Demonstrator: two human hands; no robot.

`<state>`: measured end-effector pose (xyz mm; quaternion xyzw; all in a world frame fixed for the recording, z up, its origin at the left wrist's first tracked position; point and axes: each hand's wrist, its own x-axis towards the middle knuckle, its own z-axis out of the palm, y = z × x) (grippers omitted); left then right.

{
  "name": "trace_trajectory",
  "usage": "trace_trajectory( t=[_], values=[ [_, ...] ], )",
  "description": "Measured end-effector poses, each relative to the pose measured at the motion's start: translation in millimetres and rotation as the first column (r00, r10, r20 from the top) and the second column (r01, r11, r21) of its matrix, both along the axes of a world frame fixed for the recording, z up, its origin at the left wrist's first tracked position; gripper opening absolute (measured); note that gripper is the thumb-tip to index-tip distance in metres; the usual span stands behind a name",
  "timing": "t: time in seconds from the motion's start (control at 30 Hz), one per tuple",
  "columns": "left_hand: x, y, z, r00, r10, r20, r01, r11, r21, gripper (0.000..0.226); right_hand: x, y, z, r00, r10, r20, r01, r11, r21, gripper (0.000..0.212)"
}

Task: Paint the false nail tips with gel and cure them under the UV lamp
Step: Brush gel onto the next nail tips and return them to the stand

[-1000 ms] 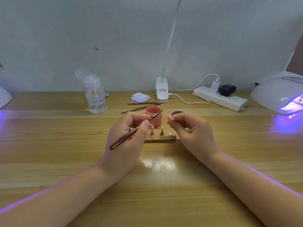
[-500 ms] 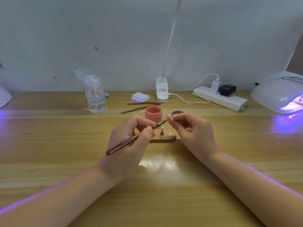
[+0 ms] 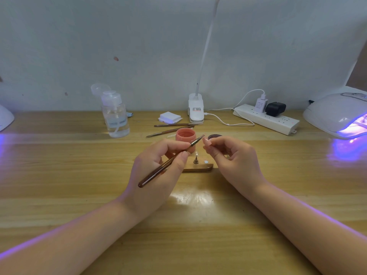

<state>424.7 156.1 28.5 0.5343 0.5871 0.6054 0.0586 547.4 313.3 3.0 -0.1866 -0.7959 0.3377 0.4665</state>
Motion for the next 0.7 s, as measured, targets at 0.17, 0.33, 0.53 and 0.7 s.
trace_trajectory(
  t=[0.17,0.33,0.53,0.7],
  values=[
    [-2.0,0.2,-2.1,1.0,0.021,-0.002,-0.021,1.0,-0.018,0.012,0.9,-1.0,1.1,1.0,-0.015,0.015,0.015,1.0,-0.001,0.008],
    [-0.1,-1.1,0.6,1.0,0.01,-0.018,-0.01,1.0,0.009,0.013,1.7,-2.8,2.8,1.0,-0.014,0.008,0.014,1.0,-0.019,0.008],
    [-2.9,0.1,-2.7,1.0,0.013,0.023,-0.012,1.0,-0.025,0.011,1.3,-2.5,3.0,1.0,-0.024,0.011,0.024,1.0,-0.015,0.009],
    [-0.7,-0.2,0.6,1.0,-0.009,-0.012,0.01,1.0,0.009,0.015,1.1,-3.6,3.6,1.0,-0.024,0.007,0.024,1.0,-0.009,0.007]
  ],
)
